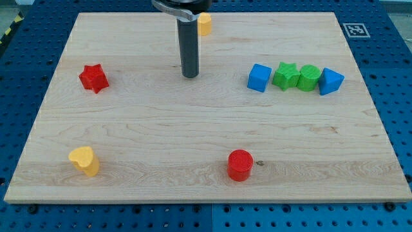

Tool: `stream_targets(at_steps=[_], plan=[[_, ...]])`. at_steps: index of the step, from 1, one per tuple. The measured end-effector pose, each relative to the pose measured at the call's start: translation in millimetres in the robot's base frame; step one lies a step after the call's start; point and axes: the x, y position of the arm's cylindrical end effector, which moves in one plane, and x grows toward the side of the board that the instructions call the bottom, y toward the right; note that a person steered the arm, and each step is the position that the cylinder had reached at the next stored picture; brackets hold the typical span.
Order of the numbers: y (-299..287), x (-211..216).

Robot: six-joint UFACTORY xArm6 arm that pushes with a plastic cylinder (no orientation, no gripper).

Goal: Push the red star down a bit

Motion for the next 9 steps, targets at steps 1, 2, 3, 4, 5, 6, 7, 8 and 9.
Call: stream_targets(at_steps=[1,2,3,4,5,6,7,8,9], plan=[[-2,-1],[-2,-1],[-6,-2],[-16,-2],[-43,1],[-63,-19],[-87,-60],[-147,-93],[-204,-101]])
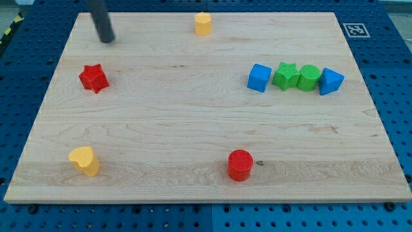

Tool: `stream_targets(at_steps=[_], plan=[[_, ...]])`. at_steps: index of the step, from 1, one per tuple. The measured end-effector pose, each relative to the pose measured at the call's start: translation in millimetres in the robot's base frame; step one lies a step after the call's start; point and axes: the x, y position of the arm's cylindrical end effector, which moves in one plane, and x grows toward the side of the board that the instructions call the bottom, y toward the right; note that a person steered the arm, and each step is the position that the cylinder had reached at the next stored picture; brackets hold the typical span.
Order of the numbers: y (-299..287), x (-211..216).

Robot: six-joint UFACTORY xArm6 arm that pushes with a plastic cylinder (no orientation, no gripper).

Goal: Push the red star down a bit

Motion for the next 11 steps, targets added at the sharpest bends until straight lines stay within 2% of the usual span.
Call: stream_targets(at_steps=[1,3,6,8,11], plan=[[-35,22],[-1,85],[6,119],[34,147],[29,151]])
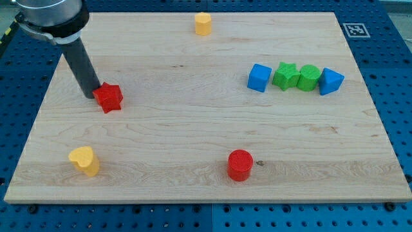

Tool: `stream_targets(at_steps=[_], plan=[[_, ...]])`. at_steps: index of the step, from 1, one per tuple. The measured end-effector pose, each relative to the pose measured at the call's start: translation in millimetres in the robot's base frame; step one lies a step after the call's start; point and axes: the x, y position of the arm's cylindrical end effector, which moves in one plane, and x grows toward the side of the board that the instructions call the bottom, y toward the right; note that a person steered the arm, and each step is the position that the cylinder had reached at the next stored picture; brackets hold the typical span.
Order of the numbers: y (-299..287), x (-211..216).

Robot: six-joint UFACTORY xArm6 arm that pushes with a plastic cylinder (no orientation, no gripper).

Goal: Push the red star down a bit

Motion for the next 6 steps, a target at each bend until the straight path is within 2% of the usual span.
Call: stream_targets(at_steps=[2,4,6], plan=[[0,7],[16,-23],[41,7]])
